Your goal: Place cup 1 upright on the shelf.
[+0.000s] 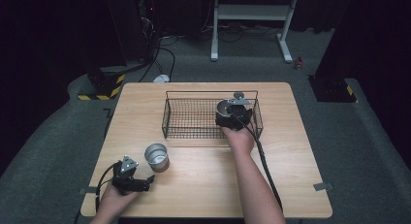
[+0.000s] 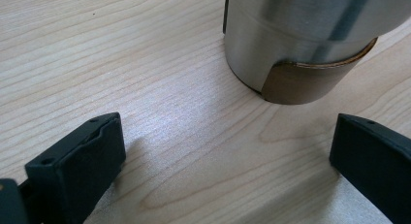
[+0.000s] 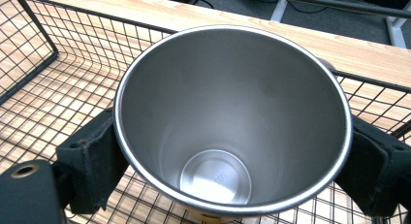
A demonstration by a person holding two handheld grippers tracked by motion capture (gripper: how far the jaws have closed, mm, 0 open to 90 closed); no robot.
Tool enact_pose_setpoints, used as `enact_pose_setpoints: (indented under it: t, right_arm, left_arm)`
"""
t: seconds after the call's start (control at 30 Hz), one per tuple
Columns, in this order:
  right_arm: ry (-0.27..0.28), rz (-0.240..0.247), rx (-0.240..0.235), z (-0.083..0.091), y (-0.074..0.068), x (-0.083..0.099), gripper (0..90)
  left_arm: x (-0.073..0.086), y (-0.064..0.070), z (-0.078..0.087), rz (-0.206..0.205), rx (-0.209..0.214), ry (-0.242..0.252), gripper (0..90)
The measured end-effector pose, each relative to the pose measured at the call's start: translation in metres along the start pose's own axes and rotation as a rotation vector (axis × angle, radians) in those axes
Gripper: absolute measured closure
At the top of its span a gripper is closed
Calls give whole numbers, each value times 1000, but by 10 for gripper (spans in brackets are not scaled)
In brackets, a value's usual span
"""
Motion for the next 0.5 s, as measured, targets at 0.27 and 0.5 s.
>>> enact_pose_setpoints:
  t: [0.27,0.5]
  right_arm:
    - [14,-12,-9,6,3,5,99]
    - [30,-5,-20,15,2,6,100]
  left_arm:
    - [0,0,0,0,0,0,0]
    - [0,0,0,0,0,-1,0]
Point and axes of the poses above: each handheld gripper's, and its own axes: z roughly backward along the jaws, x roughly out of its underside, y roughly to its right, the point moved 9 cm from there along -z, roughly forward along the jaws, and after that the axes turned 3 degrees about -y, right-handed, at the moved point
